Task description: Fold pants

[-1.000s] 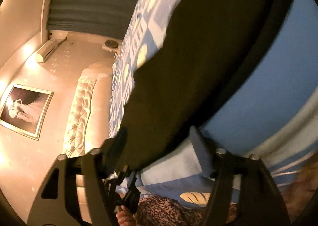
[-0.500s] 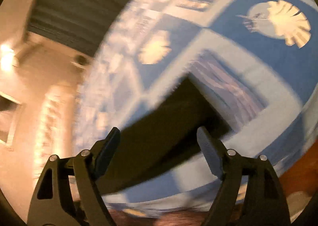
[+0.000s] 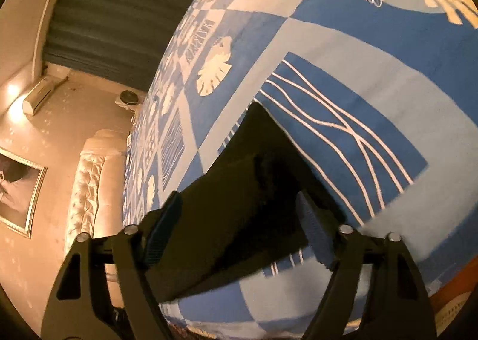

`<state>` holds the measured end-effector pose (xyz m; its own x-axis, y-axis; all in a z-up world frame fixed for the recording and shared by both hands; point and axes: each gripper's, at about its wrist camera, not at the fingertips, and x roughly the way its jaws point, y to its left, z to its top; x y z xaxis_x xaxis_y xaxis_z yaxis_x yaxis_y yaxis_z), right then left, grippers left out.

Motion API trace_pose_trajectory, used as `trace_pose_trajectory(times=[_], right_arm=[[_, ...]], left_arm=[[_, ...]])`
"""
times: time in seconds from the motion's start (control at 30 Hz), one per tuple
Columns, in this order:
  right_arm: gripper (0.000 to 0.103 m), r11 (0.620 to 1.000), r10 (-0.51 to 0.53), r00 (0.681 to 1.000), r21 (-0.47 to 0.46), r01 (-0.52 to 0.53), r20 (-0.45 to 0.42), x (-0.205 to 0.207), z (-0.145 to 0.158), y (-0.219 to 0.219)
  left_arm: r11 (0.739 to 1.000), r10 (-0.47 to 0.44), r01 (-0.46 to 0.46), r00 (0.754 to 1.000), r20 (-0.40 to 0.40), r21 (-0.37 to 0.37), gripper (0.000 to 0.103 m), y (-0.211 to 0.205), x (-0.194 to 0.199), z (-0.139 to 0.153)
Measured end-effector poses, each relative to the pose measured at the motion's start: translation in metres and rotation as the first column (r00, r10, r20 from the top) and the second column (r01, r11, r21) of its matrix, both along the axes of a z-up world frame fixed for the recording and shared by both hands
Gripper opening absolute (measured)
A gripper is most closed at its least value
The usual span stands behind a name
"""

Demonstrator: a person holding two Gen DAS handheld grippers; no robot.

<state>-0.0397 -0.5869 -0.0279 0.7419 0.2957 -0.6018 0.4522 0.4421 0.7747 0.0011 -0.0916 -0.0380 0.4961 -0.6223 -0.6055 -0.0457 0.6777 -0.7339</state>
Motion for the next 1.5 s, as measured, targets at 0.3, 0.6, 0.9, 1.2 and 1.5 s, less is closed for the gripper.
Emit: trace_pose_trajectory(times=[0.3, 0.6, 0.9, 1.2, 1.5], right_arm=[[0.010, 0.986, 0.108, 0.986, -0.138, -0.090, 0.128, 0.061, 0.049, 0.014], [0.010, 0.974, 0.157, 0.974, -0.186, -0.126, 0.166, 0.035, 0.048, 0.012], [0.023, 0.998, 0.039, 0.998, -0.042, -0.037, 0.056, -0.013, -0.020, -0.006], [0.007, 0.998, 0.014, 0.999, -0.066, -0.011, 0.039, -0.016, -0.020, 0.000], [0.018, 0.998, 0.000, 0.999, -0.067, 0.003, 0.044, -0.030, -0.022, -0.002]], left_arm=[[1.000, 0.004, -0.004, 1.000, -0.021, 0.017, 0.073, -0.005, -0.003, -0.003], [1.000, 0.001, 0.000, 0.999, -0.048, 0.008, 0.074, -0.007, -0.003, -0.010], [1.000, 0.006, -0.006, 0.999, -0.037, -0.007, 0.074, -0.009, -0.002, -0.011], [1.000, -0.008, 0.007, 0.999, -0.050, -0.017, 0.074, -0.009, -0.003, -0.011], [1.000, -0.016, 0.015, 1.000, -0.023, -0.011, 0.074, -0.005, -0.002, -0.006]])
